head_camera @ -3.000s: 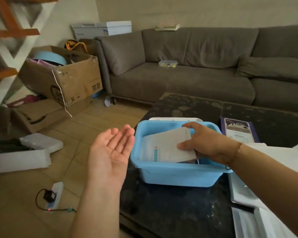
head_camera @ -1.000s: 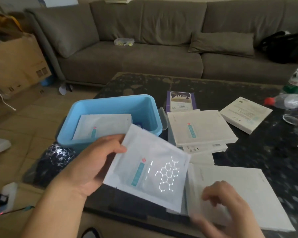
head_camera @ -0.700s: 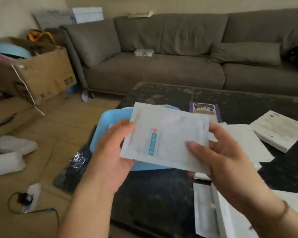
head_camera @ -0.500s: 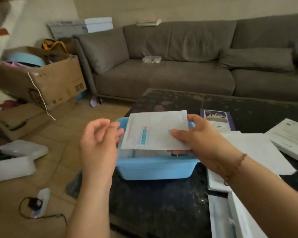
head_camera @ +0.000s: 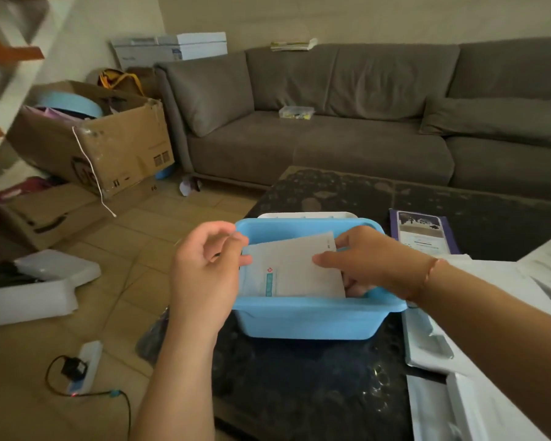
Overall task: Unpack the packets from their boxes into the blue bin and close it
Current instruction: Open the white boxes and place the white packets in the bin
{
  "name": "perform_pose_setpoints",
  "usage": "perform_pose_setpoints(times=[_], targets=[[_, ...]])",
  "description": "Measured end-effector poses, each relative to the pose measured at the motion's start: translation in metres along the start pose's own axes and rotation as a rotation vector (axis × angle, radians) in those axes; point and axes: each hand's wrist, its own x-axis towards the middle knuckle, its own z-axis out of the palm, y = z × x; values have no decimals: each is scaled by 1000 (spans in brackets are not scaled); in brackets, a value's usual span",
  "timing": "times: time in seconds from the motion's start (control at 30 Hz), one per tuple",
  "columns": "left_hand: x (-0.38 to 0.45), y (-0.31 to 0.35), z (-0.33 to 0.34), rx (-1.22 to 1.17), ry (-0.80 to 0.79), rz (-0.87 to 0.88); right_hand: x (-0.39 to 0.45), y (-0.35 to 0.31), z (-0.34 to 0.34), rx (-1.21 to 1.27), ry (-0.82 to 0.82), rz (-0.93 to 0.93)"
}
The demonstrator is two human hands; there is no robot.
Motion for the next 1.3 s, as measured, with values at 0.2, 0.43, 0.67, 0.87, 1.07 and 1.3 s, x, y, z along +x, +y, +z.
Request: perform_pose_setpoints(times=[0.2, 0.43, 0.67, 0.87, 1.07, 1.3], targets=[[-2, 3, 0, 11, -11, 15, -5, 4, -2, -501, 125, -155], [-6, -3, 5, 80, -10, 79, -10, 13, 13, -650, 130, -340], [-52, 10, 19, 4, -163, 353, -79, 56, -5, -304, 432, -711], [-100, -18, 54, 518, -779, 176, -141, 172, 9, -490, 642, -656], [-128, -38, 87, 720, -1023, -19, -146, 238, 30, -922, 767, -698], [-142, -42, 108, 678, -997, -198, -145, 244, 38, -856, 739, -668]])
